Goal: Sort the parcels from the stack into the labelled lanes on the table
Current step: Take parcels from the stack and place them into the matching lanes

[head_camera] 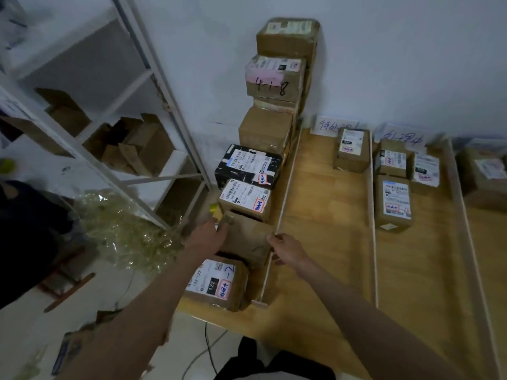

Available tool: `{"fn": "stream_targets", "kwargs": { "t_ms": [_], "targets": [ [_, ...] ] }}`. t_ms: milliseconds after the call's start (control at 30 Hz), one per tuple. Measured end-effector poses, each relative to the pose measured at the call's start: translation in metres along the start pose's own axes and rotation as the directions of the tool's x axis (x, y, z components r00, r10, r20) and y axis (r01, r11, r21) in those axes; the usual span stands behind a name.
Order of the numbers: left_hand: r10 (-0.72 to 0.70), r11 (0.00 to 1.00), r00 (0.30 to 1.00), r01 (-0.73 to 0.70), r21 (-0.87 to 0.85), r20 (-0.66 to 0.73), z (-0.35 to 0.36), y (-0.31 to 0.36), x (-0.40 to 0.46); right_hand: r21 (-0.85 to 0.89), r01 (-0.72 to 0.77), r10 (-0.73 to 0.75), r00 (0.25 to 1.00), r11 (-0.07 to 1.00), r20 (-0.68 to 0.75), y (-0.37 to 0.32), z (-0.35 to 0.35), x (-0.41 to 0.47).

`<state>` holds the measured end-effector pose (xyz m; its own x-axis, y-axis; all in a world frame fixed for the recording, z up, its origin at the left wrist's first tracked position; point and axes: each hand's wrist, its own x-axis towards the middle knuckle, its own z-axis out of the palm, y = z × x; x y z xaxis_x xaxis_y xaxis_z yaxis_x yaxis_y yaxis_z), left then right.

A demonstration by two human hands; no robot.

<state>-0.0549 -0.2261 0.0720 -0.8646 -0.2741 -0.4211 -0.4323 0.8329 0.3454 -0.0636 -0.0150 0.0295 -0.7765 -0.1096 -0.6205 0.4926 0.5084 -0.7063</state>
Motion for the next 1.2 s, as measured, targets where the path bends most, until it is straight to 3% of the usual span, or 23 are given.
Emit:
{"fn": "stream_targets", "kwargs": {
  "t_ms": [200, 400, 600, 733, 933, 1200],
  "targets": [
    [0.096, 0.992, 0.995, -0.095, -0.081, 0.004, 0.004, -0.015, 0.002, 0.107, -0.029, 0.039, 0.995, 0.994, -0.097, -0.01, 0.015, -0.019],
    [0.162, 0.961, 0.986, -0.169, -0.219, -0.049, -0.016, -0.015, -0.018, 0.225, 0.054, 0.004, 0.969, 0.973, -0.249, -0.024, 0.006, -0.052],
    [0.174, 0.899, 0.981, -0.195, -0.393, -0.087, -0.038, -0.008, -0.035, 0.417, 0.168, -0.051, 0.96, 0.893, -0.277, -0.029, -0.008, -0.092],
    [0.272, 0.81, 0.962, -0.24, -0.536, -0.02, -0.044, -0.006, -0.044, 0.479, 0.162, -0.008, 0.952, 0.863, -0.307, -0.026, -0.011, -0.105],
    [0.387, 0.759, 0.922, -0.335, -0.558, -0.027, -0.038, 0.0, -0.048, 0.514, 0.135, -0.009, 0.971, 0.847, -0.24, -0.016, -0.013, -0.114],
    [0.484, 0.741, 0.873, -0.447, -0.501, -0.063, -0.04, 0.007, -0.051, 0.447, 0.056, -0.041, 0.998, 0.893, -0.044, -0.008, -0.024, -0.125]
  ]
}}
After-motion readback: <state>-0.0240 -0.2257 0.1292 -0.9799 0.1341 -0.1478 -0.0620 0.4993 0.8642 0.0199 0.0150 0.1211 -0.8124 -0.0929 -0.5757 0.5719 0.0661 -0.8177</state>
